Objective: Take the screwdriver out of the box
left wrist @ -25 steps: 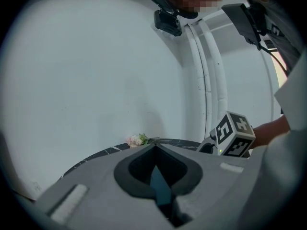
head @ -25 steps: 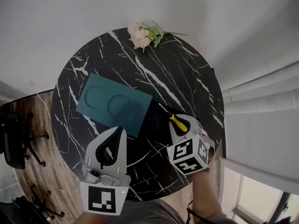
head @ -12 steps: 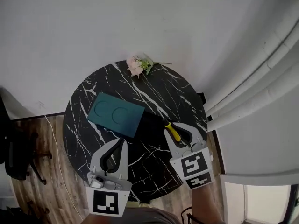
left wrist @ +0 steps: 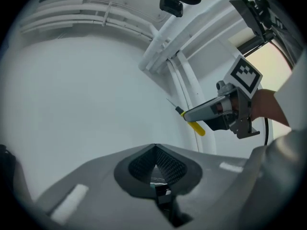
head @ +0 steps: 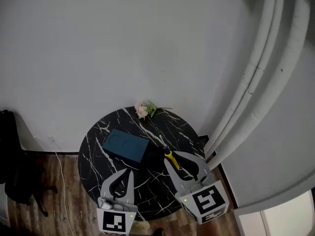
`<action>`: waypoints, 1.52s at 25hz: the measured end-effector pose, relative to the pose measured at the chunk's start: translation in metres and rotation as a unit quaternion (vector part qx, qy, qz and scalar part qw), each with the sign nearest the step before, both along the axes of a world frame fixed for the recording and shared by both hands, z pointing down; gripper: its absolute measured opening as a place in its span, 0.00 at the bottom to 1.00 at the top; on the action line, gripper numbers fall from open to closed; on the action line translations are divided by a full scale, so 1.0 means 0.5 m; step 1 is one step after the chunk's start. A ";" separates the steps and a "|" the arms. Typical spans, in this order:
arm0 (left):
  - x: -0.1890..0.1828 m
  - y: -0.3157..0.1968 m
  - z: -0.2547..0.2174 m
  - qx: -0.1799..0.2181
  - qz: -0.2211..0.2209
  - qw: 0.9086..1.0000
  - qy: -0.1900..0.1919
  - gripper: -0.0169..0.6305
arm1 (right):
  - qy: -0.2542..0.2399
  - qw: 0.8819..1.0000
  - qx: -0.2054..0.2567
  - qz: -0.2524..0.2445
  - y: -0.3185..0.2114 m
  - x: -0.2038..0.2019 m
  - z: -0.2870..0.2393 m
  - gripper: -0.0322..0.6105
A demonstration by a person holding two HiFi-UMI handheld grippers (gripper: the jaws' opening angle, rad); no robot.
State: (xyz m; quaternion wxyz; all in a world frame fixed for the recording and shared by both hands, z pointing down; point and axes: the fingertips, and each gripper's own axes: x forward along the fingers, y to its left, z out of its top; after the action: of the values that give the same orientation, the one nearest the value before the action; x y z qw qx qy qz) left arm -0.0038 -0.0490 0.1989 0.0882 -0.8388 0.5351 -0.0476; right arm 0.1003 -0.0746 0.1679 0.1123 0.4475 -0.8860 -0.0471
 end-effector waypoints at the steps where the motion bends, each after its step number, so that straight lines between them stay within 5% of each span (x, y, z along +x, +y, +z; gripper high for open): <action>1: -0.001 0.011 -0.006 0.004 -0.003 1.000 -0.002 0.03 | -0.004 1.000 0.011 -0.006 0.017 -0.003 -0.017 0.19; 15: -0.065 0.035 -0.068 0.037 -0.030 0.999 0.003 0.03 | -0.003 0.999 0.027 -0.031 0.076 -0.061 -0.054 0.19; 26: -0.172 -0.033 0.021 -0.036 -0.030 0.999 -0.001 0.03 | 0.011 0.997 -0.068 -0.022 -0.002 -0.151 0.118 0.19; 38: -0.308 -0.125 0.169 -0.116 -0.055 0.992 -0.007 0.03 | 0.031 0.980 -0.196 -0.015 -0.071 -0.240 0.393 0.19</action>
State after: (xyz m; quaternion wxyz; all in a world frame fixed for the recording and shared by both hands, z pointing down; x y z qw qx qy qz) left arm -0.1578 -0.1114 0.2832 -0.0087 -0.8125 0.5705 -0.1196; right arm -0.0196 -0.1103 0.3646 0.2245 0.4017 -0.8807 0.1117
